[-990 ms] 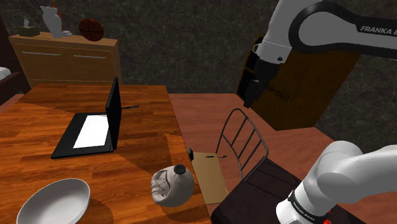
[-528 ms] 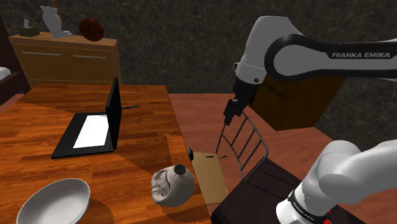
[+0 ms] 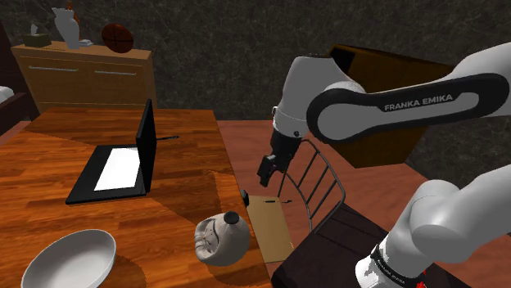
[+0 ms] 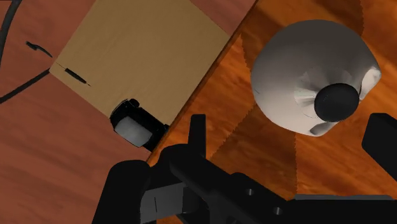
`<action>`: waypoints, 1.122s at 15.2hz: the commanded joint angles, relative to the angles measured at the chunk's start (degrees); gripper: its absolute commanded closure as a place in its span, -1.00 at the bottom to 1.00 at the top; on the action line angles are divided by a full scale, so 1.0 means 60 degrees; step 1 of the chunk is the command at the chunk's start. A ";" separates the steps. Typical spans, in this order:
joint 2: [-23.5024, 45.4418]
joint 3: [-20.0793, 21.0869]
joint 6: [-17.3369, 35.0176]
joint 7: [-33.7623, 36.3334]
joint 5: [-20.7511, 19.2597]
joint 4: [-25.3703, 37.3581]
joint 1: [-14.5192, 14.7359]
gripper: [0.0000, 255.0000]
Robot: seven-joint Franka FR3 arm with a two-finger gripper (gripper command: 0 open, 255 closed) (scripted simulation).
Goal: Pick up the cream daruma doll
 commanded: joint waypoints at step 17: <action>0.4625 0.1941 0.3885 0.2921 -0.1941 0.0700 -0.0107 -1.00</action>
